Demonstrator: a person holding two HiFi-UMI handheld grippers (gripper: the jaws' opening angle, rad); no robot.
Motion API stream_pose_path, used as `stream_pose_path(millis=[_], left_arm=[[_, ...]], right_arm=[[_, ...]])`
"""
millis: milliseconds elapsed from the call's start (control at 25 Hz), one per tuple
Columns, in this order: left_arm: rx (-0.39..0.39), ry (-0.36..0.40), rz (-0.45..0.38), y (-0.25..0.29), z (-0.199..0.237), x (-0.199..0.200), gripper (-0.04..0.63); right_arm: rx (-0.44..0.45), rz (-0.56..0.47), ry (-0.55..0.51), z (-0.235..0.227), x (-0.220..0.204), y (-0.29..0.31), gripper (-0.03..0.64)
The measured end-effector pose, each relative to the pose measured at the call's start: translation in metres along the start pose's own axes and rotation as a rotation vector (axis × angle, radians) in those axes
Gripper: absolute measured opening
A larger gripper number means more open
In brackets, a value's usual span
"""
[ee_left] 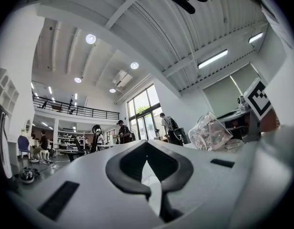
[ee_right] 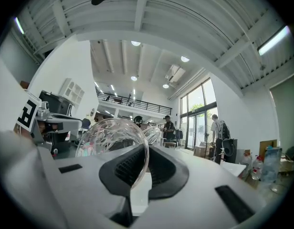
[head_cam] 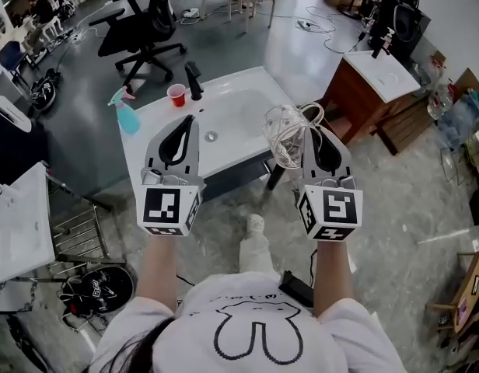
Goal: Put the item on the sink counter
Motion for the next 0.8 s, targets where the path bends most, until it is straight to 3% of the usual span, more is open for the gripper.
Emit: stream_pose_path(millis=[800], left_arm=[[0.19,0.037,0.088,0.195,0.048,-0.053,0.009]], right_arm=[[0.205,0.063,0.029,-0.086,-0.026,0.245,0.038]])
Point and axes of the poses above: the fingertips, and each gripper's own axes: y forward along the fingers, z to its left, x out of its top, the point moved 4 cm from there along -y, backward along the fingers, and after that the axes turned 11 degrees about y, right-handed, at the moved point
